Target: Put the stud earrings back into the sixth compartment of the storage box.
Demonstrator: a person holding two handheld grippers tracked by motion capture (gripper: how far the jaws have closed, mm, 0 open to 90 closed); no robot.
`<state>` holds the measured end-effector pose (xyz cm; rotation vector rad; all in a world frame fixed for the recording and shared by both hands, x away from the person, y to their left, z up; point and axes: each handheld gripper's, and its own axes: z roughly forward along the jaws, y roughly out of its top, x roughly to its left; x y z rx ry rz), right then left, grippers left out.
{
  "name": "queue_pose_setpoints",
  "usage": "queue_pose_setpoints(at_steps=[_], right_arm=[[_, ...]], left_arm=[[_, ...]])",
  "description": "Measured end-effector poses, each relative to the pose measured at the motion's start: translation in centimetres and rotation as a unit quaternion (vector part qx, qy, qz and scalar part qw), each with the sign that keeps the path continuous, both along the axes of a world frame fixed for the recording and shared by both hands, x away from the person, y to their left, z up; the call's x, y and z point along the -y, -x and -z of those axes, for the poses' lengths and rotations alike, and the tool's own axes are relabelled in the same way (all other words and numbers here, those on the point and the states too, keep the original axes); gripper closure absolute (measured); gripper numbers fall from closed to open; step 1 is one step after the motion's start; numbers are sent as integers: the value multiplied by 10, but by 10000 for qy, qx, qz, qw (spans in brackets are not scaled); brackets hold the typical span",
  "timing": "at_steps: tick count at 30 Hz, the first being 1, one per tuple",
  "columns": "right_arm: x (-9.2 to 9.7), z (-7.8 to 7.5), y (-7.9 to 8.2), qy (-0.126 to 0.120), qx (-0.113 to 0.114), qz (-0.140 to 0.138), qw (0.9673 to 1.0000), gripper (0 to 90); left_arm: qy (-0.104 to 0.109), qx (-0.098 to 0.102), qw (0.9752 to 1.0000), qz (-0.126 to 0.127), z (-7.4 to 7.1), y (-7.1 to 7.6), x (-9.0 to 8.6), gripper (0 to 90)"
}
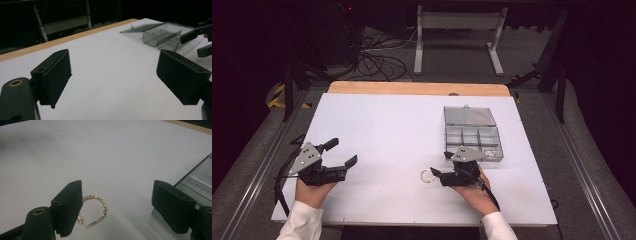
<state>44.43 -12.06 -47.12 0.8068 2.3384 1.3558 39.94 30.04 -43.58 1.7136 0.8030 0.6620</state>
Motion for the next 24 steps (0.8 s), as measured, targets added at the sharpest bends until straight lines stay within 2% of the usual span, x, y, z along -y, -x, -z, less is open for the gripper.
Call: queue_pose_setpoints(at_steps=[14,24], right_arm=[[-25,12,1,353,-217,-320,9986,400],[-35,18,2,578,-306,-453,9968,487]], left_arm=[[8,-4,10000,1,0,0,0,133],[0,-20,10000,4,0,0,0,133]])
